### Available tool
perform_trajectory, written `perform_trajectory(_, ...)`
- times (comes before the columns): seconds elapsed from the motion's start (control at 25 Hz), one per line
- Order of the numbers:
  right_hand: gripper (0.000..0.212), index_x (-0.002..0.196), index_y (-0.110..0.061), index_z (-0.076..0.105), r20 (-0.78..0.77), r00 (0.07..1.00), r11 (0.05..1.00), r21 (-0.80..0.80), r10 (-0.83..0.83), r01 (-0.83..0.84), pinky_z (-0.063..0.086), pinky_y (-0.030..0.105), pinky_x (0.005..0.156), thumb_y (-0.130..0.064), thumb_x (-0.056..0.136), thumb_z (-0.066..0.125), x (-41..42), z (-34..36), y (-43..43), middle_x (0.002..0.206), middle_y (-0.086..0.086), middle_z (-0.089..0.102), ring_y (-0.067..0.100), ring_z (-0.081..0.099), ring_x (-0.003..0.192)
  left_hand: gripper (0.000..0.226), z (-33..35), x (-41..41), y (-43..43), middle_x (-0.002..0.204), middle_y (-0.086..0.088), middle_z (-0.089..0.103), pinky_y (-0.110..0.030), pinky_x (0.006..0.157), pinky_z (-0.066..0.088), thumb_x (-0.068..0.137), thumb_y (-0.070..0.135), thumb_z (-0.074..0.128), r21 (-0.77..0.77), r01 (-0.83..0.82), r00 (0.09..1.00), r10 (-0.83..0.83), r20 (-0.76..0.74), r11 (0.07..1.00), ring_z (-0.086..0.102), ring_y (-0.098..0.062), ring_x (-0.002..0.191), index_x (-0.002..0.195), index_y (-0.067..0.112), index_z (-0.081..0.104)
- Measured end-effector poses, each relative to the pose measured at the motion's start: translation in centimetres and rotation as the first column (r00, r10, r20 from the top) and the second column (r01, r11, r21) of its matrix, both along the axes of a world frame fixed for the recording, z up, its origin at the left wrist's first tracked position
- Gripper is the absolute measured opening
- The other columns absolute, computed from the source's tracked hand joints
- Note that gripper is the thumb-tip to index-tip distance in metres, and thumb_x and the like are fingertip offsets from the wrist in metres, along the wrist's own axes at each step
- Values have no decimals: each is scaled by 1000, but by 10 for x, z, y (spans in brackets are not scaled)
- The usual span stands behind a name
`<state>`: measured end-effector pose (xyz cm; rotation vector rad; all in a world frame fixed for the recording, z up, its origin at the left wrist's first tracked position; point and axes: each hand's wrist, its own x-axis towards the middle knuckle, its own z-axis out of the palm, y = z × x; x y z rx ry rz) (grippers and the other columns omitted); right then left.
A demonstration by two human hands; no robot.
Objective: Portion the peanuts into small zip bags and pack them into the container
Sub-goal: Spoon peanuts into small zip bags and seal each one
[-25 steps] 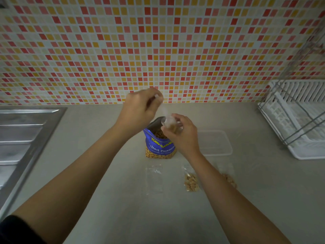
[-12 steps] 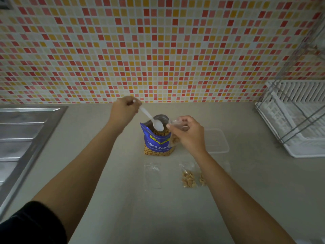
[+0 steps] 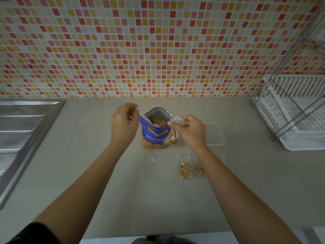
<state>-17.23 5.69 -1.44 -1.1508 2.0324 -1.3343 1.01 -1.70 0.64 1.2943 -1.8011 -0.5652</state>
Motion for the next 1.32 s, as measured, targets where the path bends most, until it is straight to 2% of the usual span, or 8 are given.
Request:
perform_trajectory(0.12,33,71,-21,56,29,1000,1000,-5,13,-13,46,16,58,-42,64,81,6,-1,-2,63,-4,66,-3,57,54,19,-27,-8,45,89,-3,71,-13,73,52,83,20,67,235,197,979,-177,-104,952,63,-6,73,100,11,68)
perform_trajectory(0.24,34,71,-22,56,78,996,999,25,36,-38,41,7,51,-43,62,82,10,-4,1,64,-5,66,-6,55,50,42,-51,-21,60,92,2,70,-20,80,52,72,29,78,512,312,941,-187,-281,800,66,-3,81,110,15,64)
perform_trajectory(0.36,35,85,-23,59,217,968,985,82,130,-150,48,13,64,-45,66,78,9,-13,8,79,-3,71,2,64,69,29,-62,-31,65,82,-4,68,-22,78,52,78,12,72,584,392,867,-73,-494,711,63,-16,81,105,6,65)
perform_trajectory(0.52,22,105,-23,57,482,855,948,138,190,-288,49,26,81,-36,88,59,-4,-30,30,106,0,67,10,65,90,9,-74,-32,69,81,-1,64,-15,67,52,88,3,56,632,500,774,22,-632,592,59,-10,75,90,9,63)
perform_trajectory(0.76,8,89,-18,65,513,853,954,193,99,-227,53,23,70,-18,82,69,2,-71,58,80,2,65,11,61,71,9,-100,-34,78,78,-5,52,-19,67,41,90,12,57,710,494,838,-57,-543,502,45,-10,67,81,14,60)
perform_trajectory(1.04,8,78,-17,65,272,962,963,263,-13,-62,50,25,66,-14,77,73,12,-115,69,68,-5,64,-4,58,56,3,-132,-38,97,70,-5,57,-22,57,40,85,12,63,784,301,906,93,-412,544,48,-13,59,84,9,63)
perform_trajectory(1.2,12,92,-9,67,99,995,951,307,2,-33,47,25,74,-12,80,67,15,-127,68,84,8,70,14,62,73,30,-138,-42,103,84,-8,68,-28,74,47,84,15,64,726,86,996,-29,-90,683,62,-21,77,112,13,57)
perform_trajectory(1.32,25,107,-8,66,-9,993,932,346,115,-105,51,30,85,-9,82,63,20,-130,67,99,11,71,20,67,87,38,-141,-46,105,91,-14,70,-29,78,46,85,14,61,614,83,991,-132,35,785,64,-27,87,121,10,50)
